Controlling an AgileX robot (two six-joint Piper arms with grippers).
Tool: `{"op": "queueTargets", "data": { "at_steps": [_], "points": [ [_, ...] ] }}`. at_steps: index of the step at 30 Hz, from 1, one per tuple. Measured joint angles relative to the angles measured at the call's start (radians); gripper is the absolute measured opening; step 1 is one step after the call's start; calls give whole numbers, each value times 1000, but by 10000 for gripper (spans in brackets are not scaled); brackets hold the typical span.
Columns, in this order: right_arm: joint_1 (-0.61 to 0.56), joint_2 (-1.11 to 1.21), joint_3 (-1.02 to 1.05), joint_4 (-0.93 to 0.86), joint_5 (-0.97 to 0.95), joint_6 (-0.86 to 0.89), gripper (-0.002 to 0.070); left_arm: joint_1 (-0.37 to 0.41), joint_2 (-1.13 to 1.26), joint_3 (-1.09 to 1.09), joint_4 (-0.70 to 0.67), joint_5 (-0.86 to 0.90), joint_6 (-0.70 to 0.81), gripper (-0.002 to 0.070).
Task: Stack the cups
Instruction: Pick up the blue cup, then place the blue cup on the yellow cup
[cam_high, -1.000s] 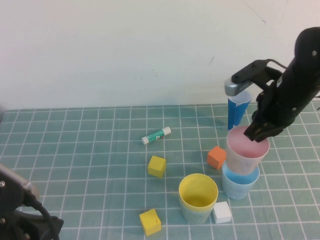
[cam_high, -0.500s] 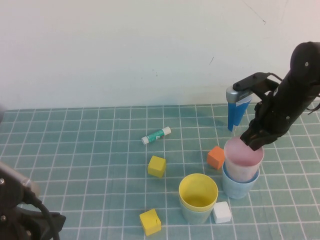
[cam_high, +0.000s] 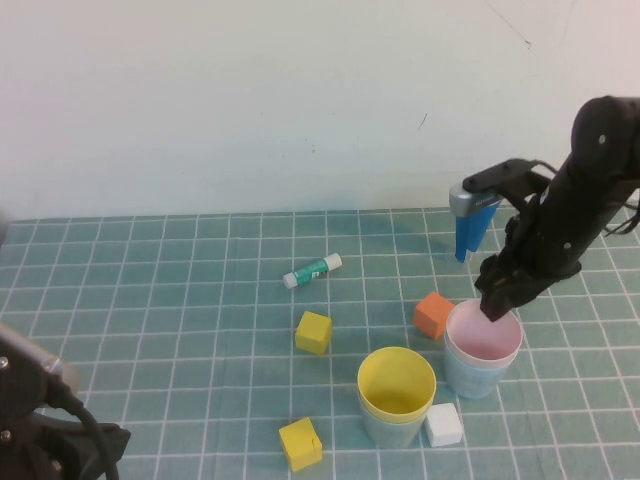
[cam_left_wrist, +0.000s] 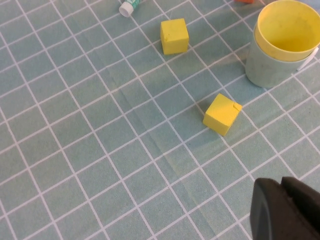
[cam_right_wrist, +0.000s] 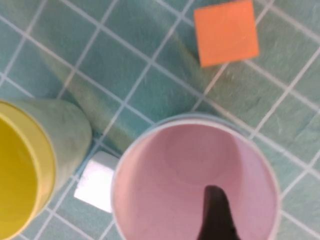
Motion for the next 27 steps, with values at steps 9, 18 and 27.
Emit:
{"op": "queueTargets", "data": {
  "at_steps": [9,18,27],
  "points": [
    [0,154,0,2,0,12,357,0,0,0,4,2,0,0],
    [0,35,0,-14,4,-5,33,0,0,0,4,8,-2,-1],
    [34,-283,0,-31,202,-96,32,0,0,0,4,8,-2,-1]
  ]
}}
